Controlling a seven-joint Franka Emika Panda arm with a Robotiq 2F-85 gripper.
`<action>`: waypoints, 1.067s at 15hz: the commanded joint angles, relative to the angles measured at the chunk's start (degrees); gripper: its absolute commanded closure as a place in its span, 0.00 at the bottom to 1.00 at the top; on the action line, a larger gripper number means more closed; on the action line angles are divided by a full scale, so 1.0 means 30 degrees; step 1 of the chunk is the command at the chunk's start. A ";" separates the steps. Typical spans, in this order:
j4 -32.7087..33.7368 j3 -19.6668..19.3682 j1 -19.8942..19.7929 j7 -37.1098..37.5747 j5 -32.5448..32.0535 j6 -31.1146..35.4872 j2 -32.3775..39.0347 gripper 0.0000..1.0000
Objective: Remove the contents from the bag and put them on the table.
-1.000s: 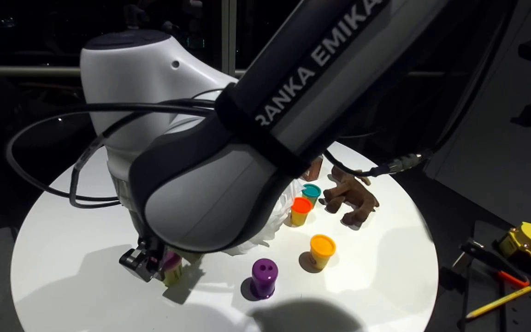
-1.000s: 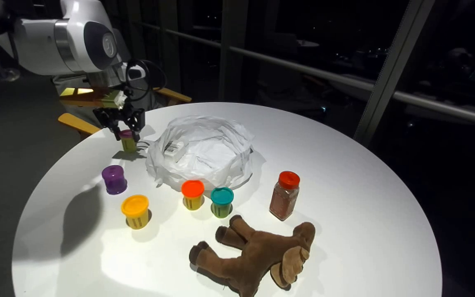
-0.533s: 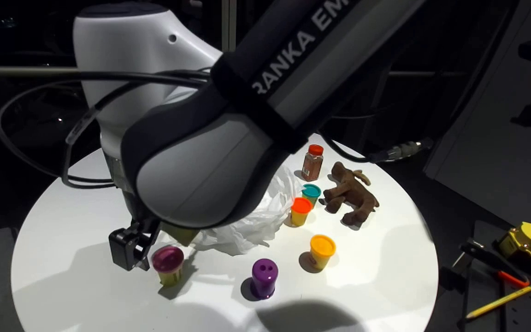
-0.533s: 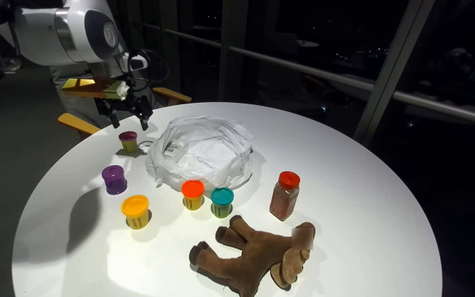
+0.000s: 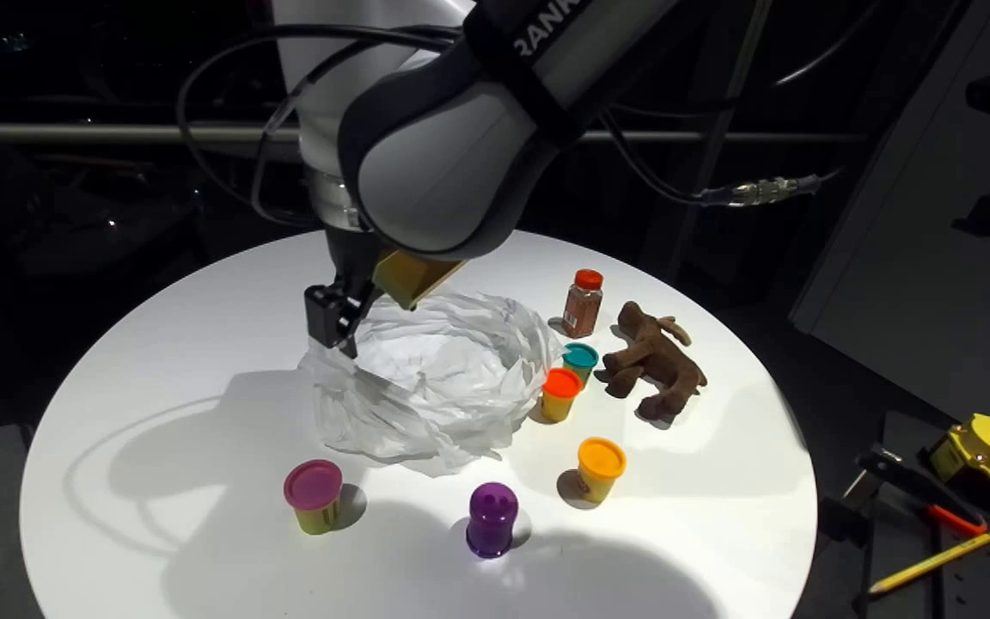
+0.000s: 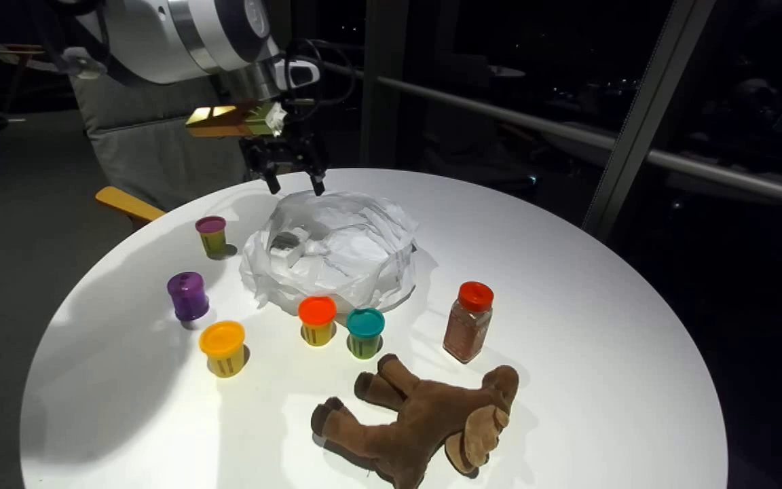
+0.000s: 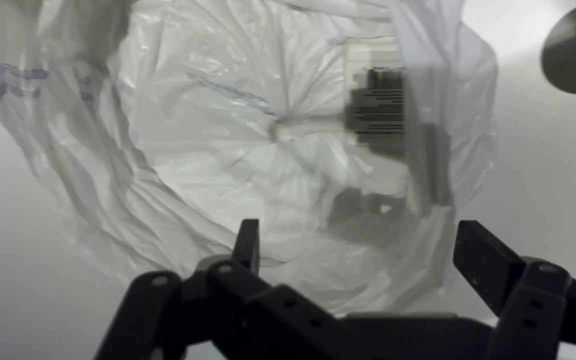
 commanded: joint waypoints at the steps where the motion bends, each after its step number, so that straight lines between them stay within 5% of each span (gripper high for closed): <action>1: -0.0301 0.0213 -0.1433 -0.0745 0.0020 -0.0450 -0.0429 0.00; 10: -0.0098 0.1031 -0.3184 -0.3003 0.0126 0.0074 0.1260 0.00; 16: -0.0814 0.2796 -0.3575 -0.5514 0.0475 0.0483 0.1341 0.00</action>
